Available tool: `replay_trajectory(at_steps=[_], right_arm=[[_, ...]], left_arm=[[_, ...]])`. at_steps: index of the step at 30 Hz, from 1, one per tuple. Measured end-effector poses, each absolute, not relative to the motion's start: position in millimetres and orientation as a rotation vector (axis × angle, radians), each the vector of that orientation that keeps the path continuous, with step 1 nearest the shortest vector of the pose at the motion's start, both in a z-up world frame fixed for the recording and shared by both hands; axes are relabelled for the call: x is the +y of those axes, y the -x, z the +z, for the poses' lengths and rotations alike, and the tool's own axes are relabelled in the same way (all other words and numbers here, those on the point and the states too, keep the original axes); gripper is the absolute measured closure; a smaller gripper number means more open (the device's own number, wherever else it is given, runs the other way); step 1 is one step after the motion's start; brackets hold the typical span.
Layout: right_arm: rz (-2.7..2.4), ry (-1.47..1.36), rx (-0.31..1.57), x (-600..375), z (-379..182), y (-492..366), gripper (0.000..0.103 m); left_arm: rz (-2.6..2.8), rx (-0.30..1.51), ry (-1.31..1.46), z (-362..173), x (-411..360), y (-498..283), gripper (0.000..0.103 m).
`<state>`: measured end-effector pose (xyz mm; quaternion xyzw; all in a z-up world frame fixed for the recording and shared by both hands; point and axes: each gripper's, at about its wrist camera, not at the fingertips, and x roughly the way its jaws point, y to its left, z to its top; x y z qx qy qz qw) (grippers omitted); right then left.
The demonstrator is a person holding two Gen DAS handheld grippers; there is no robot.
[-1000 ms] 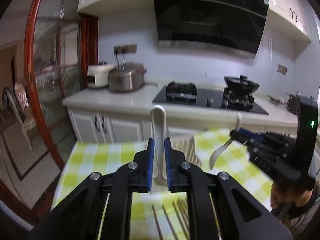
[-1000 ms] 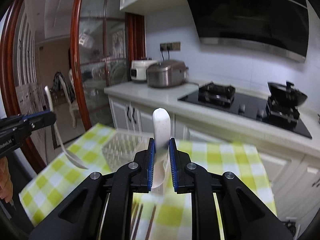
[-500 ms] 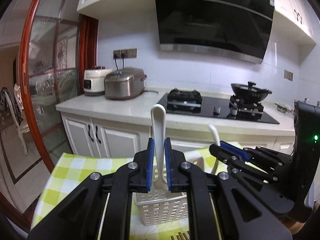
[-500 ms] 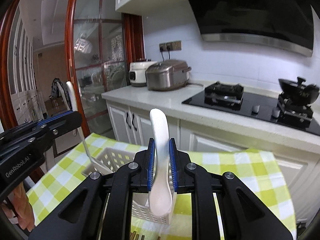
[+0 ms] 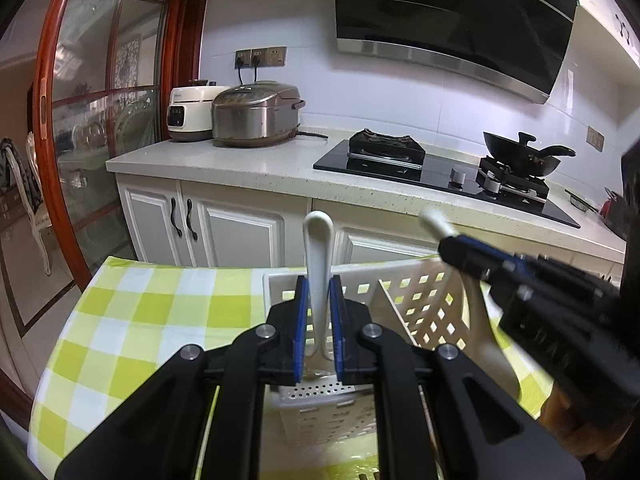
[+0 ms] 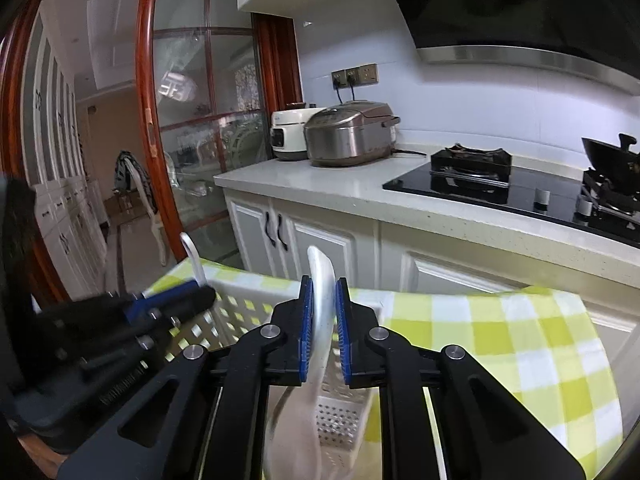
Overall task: Organize utensils
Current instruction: 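Lift both held spoons and lower them into the white caddy, then open both grippers to release the spoons and withdraw from the caddy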
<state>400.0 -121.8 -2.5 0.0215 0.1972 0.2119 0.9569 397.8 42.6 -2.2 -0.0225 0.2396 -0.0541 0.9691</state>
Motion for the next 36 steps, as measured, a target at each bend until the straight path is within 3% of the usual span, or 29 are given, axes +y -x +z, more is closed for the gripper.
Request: replay_trajectory(at_steps=[10,24,26,29,36], right_arm=[[0.562,-0.184,0.335,-127,38,-392,0.094],[0.542,-0.249,0.279,-139,-3,-430,0.094],[0.530,-0.225,0.278,-135,-6,-430,0.092],[0.522,-0.210,0.287,-135,-11,-429,0.091],[0.526,-0.231,0.309,-147,-6,-420,0.083]], left_arm=[[-0.103,0.464,0.038,6,44,-393,0.092],[-0.100,0.453,0.022,-6,32,-395,0.092],[-0.099,0.453,0.020,-8,30,-394,0.085],[-0.076,0.427,-0.001,-8,27,-388,0.061],[-0.065,0.411,0.004,0,30,-378,0.060]])
